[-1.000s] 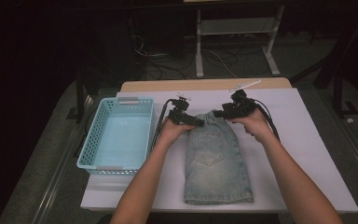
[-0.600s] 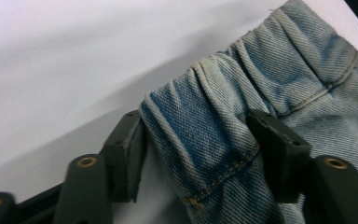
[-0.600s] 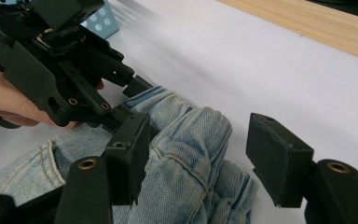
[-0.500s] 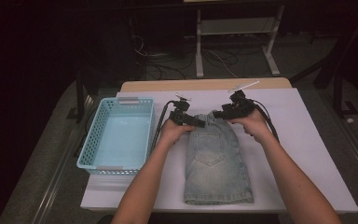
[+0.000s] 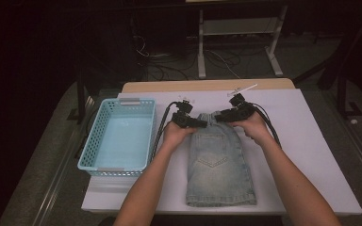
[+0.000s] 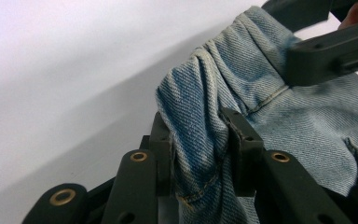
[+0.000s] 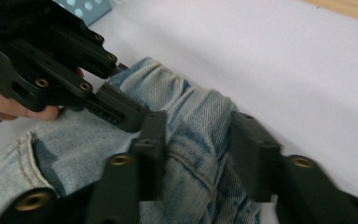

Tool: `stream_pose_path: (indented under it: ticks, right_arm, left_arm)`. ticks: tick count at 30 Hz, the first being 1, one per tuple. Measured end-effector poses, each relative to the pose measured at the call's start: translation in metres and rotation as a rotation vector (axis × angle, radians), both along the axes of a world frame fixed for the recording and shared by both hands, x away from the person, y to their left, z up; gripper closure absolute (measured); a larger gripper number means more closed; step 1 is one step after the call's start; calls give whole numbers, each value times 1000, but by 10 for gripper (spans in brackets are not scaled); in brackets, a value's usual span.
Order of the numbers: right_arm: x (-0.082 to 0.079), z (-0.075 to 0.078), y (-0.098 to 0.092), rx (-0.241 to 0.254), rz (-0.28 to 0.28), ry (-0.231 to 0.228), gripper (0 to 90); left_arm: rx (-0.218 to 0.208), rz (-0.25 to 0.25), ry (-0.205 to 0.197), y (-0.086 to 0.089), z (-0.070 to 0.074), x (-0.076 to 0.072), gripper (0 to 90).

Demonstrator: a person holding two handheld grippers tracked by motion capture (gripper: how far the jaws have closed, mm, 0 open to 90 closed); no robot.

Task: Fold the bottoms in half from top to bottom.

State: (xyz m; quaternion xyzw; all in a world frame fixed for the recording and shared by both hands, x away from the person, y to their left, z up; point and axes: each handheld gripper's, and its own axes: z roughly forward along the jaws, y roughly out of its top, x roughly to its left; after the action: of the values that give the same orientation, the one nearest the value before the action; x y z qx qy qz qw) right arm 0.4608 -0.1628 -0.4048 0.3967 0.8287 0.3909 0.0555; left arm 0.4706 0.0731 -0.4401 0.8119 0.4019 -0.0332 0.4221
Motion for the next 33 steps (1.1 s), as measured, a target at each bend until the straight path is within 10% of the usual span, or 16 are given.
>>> stream_pose_path:
  ticks: [7,20,33]
  right_arm:
    - [-2,-3,-7,6,6,-13,753]
    - [1,17,-17,59,-26,-134,761]
    - [-16,29,-23,106,12,-195,760]
  left_arm:
    - [-26,5,-60,0,7,-5,691]
    - [-59,25,-229,-3,34,-6,695]
    - [-118,-39,-304,3,45,-22,692]
